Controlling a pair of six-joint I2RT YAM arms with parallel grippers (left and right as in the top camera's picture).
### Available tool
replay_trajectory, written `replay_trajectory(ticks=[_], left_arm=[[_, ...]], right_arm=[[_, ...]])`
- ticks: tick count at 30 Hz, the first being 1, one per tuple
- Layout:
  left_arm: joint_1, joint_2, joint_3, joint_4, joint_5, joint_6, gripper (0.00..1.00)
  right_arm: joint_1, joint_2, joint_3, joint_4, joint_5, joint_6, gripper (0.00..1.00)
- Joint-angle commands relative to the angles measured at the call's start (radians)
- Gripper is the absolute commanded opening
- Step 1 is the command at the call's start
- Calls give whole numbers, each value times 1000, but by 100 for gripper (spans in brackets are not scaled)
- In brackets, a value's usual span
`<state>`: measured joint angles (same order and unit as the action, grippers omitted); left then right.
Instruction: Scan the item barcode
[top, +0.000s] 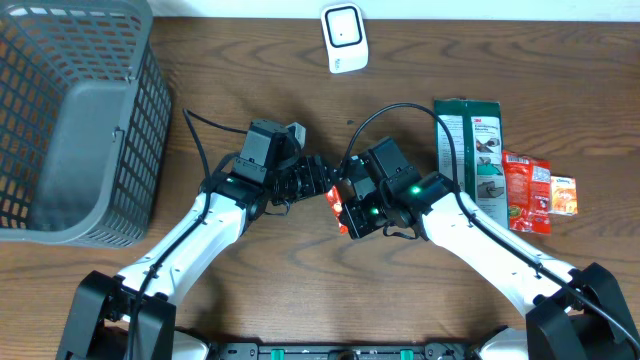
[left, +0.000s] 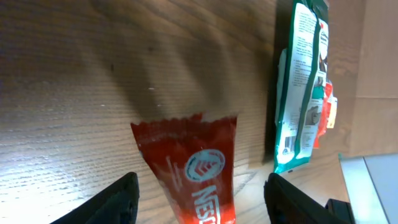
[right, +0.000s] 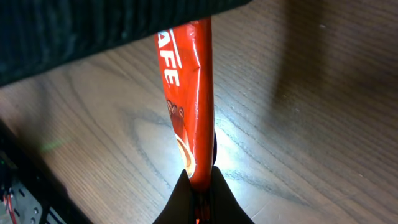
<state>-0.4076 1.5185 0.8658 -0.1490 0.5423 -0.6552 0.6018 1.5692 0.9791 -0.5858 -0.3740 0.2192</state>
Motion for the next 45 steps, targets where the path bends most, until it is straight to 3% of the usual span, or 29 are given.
replay_trajectory(ticks=[1,5,11,20,23,27,29,32,34,39,45], left_arm=[[2,-3,15,1,-58,-9,65],[2,-3,15,1,-77,-9,55],[2,-2,15,2,-110,-9,52],[2,-2,15,2,-110,-8,8],[2,-2,15,10,-109,-8,7],[4,-2,15,13,-86,-7,7],[13,-2,15,18,-31,5,7],[45,-2,16,32,94,19,7],[72,-2,16,42,186,27,7],[142,-2,16,135,472,33,7],[163,-2,16,388,727,-1,8]], right_arm=[[8,-16,16,3,-35,0,1],[8,-16,16,3,-45,0,1],[8,-16,16,5,-46,0,1],[8,-16,16,18,-46,0,1],[6,-18,17,18,-46,-5,6],[-22,-37,29,8,-66,-25,20],[-50,-60,36,-3,-131,-63,25],[-112,-106,37,-18,-238,-96,42],[-162,-130,37,-33,-331,-125,46],[-283,-143,37,-46,-639,-206,48],[-359,-142,37,-23,-849,-238,46]])
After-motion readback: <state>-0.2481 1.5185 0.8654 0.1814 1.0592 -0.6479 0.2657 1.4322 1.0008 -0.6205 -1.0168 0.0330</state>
